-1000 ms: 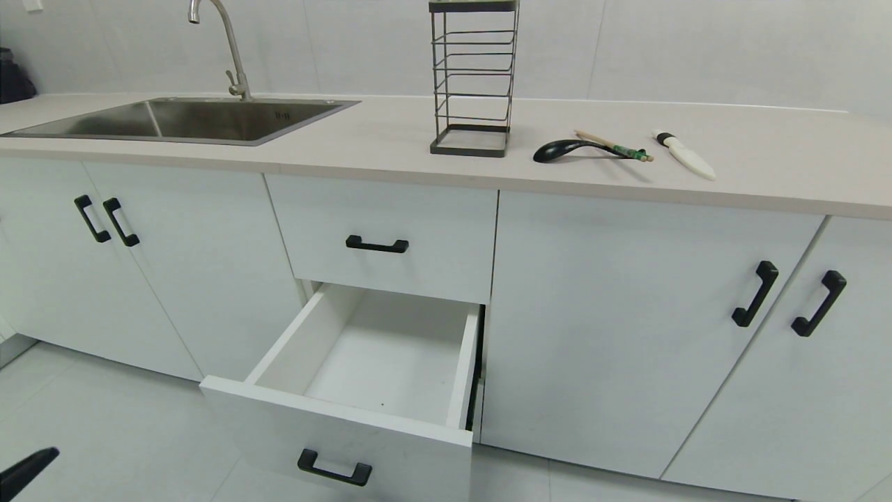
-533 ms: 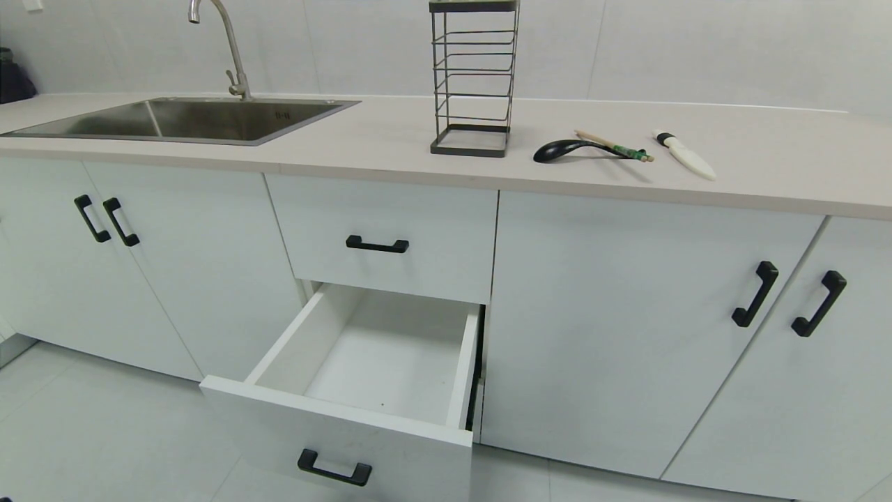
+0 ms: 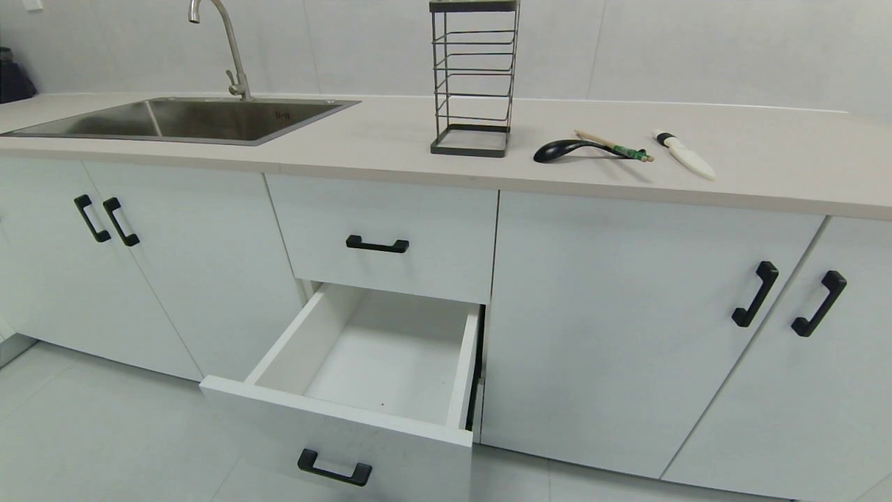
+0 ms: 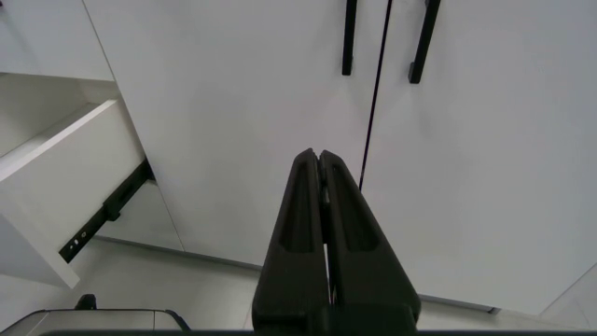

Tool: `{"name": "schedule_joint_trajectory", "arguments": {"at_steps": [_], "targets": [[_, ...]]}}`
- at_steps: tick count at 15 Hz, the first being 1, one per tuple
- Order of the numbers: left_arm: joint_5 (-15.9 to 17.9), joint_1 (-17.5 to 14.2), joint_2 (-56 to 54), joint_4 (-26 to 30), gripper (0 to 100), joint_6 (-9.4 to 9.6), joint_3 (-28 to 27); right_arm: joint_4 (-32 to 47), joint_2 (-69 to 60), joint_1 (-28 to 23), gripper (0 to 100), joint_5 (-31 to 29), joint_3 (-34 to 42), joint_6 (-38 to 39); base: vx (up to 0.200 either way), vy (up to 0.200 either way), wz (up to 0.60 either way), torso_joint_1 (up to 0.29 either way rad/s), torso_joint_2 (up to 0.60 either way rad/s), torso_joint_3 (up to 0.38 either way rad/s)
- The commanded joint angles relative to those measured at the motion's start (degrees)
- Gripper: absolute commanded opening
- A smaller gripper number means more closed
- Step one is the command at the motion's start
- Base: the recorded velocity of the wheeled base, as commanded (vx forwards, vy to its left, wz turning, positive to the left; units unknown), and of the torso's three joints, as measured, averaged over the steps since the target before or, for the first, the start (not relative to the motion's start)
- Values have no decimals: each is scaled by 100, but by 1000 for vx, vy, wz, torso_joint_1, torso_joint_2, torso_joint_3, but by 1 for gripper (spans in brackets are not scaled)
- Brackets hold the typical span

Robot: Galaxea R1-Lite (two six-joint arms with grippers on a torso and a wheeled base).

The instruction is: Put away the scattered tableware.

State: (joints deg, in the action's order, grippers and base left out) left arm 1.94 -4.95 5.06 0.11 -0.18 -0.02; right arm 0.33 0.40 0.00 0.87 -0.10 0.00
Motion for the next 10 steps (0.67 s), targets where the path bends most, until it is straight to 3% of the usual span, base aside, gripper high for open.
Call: {"name": "schedule_joint_trajectory", "arguments": {"at_steps": [1, 10], "targets": [[8, -24, 48, -2, 100, 1, 2, 2, 4, 0, 0, 1, 1, 0, 0, 0, 0, 0, 0, 0], [8, -24, 48, -11, 100, -26, 2, 2, 13, 0, 0, 1, 1, -9, 0, 0, 0, 0, 0, 0]]}}
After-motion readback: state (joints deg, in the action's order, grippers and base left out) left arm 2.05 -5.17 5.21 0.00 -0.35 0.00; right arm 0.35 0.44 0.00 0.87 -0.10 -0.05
